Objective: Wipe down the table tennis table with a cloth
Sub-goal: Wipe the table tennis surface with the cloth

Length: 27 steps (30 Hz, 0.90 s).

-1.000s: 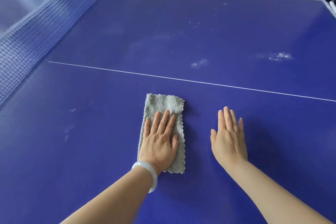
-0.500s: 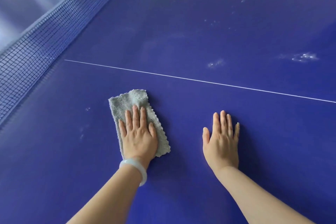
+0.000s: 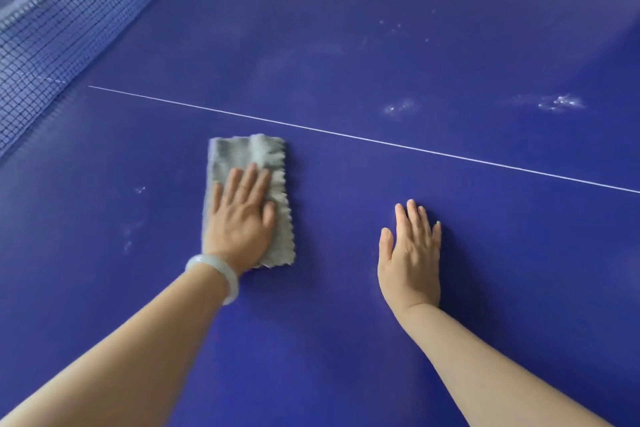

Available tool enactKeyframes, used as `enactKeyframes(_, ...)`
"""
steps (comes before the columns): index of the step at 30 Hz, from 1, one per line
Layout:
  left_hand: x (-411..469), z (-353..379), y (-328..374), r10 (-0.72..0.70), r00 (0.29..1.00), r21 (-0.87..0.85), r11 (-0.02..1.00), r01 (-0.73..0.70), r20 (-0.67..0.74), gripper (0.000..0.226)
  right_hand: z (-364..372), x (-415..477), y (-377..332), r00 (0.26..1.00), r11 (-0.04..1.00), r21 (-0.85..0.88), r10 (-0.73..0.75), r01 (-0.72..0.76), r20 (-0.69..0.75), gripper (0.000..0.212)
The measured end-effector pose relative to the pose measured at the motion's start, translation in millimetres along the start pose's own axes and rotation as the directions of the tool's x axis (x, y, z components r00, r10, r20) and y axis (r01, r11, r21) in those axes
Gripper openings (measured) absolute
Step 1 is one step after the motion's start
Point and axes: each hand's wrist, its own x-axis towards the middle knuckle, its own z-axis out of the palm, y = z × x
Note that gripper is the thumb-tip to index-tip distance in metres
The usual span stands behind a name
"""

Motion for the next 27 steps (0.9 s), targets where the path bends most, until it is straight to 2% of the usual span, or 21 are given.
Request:
enactKeyframes(2, -8, -1, -2, -0.126, 0.992, -0.032, 0.991, 0.126, 0.010, 0.058, 0, 1, -1, 1.000, 1.000, 0.003, 0.000, 0.000, -0.013, 0.063)
enactKeyframes(3, -20, 2, 9, -0.120, 0.993, -0.010, 0.993, 0.120, -0.013, 0.059, 0, 1, -2, 1.000, 1.000, 0.024, 0.003, -0.002, -0.026, 0.067)
enactKeyframes(5, -52, 12, 46, 0.089, 0.996, 0.022, 0.996, -0.088, -0.023, 0.060, 0, -1, -3, 0.998, 0.997, 0.078, 0.011, -0.006, -0.063, 0.065)
enactKeyframes(7, -64, 21, 80, 0.367, 0.929, -0.001, 0.930, -0.368, 0.042, 0.058, 0, -3, -1, 0.996, 0.995, 0.102, 0.009, 0.001, -0.092, 0.058)
enactKeyframes(9, -34, 21, 99, 0.500, 0.859, -0.017, 0.865, -0.501, 0.108, 0.058, 0, -4, -1, 0.995, 0.996, 0.092, -0.010, 0.018, -0.095, 0.060)
enactKeyframes(11, 11, 20, 101, 0.541, 0.833, -0.008, 0.839, -0.544, 0.119, 0.058, 0, -4, 1, 0.996, 0.996, 0.079, -0.024, 0.031, -0.085, 0.059)
enactKeyframes(13, 55, 16, 82, 0.447, 0.889, 0.022, 0.892, -0.451, 0.096, 0.056, -2, -3, -1, 0.995, 0.997, 0.067, -0.033, 0.039, -0.094, 0.057)
enactKeyframes(16, 99, 10, 22, 0.158, 0.987, 0.022, 0.987, -0.159, 0.026, 0.056, 0, -2, 0, 0.996, 0.999, 0.027, -0.043, 0.046, -0.084, 0.062)
enactKeyframes(19, 93, 2, -26, -0.059, 0.998, 0.021, 0.998, 0.059, -0.001, 0.062, 2, -1, 0, 0.996, 0.999, -0.014, -0.041, 0.040, -0.077, 0.062)
enactKeyframes(21, 68, 1, -23, -0.164, 0.986, 0.003, 0.986, 0.164, -0.009, 0.063, 2, -1, -2, 0.996, 0.999, -0.028, -0.042, 0.040, -0.073, 0.057)
enactKeyframes(23, 28, 6, 9, -0.140, 0.990, -0.004, 0.990, 0.140, -0.014, 0.063, 2, -1, -3, 0.998, 0.999, -0.032, -0.042, 0.040, -0.057, 0.057)
enactKeyframes(25, -22, 12, 55, 0.040, 0.999, -0.009, 0.999, -0.040, 0.003, 0.062, 0, -3, -3, 0.998, 0.999, -0.030, -0.046, 0.044, -0.049, 0.054)
enactKeyframes(27, -74, 23, 96, 0.278, 0.960, -0.033, 0.960, -0.277, 0.034, 0.060, -3, -4, -2, 0.997, 0.998, -0.025, -0.055, 0.054, -0.055, 0.050)
